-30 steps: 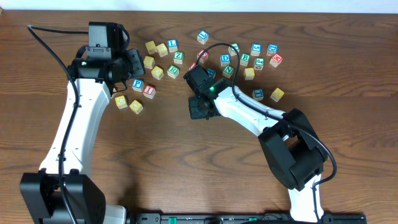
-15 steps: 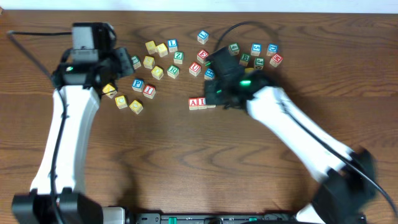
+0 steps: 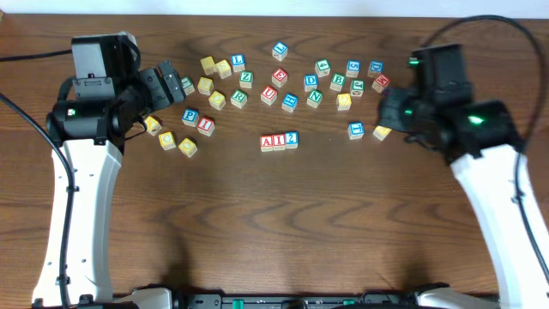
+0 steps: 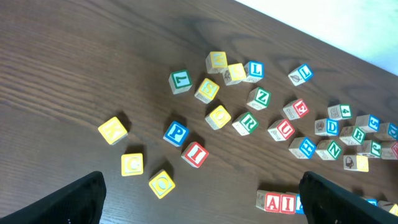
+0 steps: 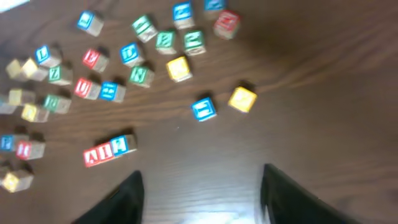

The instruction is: Spell out AI2

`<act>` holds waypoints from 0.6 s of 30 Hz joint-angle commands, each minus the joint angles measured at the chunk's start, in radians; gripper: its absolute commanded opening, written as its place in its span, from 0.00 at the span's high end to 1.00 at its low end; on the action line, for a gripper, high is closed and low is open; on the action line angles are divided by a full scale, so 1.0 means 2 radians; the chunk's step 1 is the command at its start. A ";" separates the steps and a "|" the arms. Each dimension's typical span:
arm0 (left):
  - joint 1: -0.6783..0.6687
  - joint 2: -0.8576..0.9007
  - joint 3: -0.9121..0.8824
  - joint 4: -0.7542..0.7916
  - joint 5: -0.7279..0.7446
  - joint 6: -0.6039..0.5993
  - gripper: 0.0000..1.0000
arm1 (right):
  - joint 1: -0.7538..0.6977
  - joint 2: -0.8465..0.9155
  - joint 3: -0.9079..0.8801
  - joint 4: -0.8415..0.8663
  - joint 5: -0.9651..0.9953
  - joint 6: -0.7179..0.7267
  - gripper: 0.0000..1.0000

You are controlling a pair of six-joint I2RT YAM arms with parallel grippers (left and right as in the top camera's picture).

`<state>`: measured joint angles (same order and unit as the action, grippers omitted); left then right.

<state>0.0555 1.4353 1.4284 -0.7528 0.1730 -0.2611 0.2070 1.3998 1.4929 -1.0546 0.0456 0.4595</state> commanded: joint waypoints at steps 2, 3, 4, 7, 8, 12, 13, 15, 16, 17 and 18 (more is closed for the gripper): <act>0.002 0.002 -0.002 -0.002 -0.005 0.003 0.01 | -0.025 -0.050 0.003 -0.018 0.004 -0.006 0.26; 0.002 0.002 -0.002 -0.002 -0.005 0.003 0.01 | -0.028 -0.059 0.003 -0.021 0.004 -0.006 0.14; 0.002 0.002 -0.002 -0.002 -0.005 0.003 0.01 | -0.030 -0.065 0.003 -0.022 0.004 -0.006 0.01; 0.002 0.002 -0.002 -0.002 -0.005 0.003 0.01 | -0.031 -0.079 0.003 -0.023 0.004 -0.006 0.01; 0.002 0.002 -0.002 -0.002 -0.005 0.003 0.01 | -0.031 -0.082 0.003 -0.023 0.004 -0.006 0.01; 0.002 0.002 -0.002 -0.002 -0.005 0.003 0.01 | -0.031 -0.081 0.003 -0.023 0.004 -0.006 0.01; 0.002 0.002 -0.002 -0.002 -0.005 0.003 0.01 | -0.031 -0.081 0.003 -0.023 0.004 -0.006 0.01; 0.002 0.002 -0.002 -0.002 -0.005 0.003 0.01 | -0.031 -0.080 0.003 -0.023 0.004 -0.006 0.01; 0.002 0.002 -0.002 -0.002 -0.005 0.003 0.01 | -0.031 -0.080 0.003 -0.024 0.004 -0.006 0.01; 0.002 0.002 -0.002 -0.002 -0.005 0.003 0.01 | -0.031 -0.080 0.003 -0.025 0.004 -0.006 0.01; 0.002 0.002 -0.002 -0.002 -0.005 0.003 0.01 | -0.031 -0.080 0.003 -0.028 0.005 -0.006 0.01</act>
<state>0.0555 1.4353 1.4284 -0.7528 0.1734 -0.2611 0.1532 1.2373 1.4929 -1.1015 0.0486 0.4549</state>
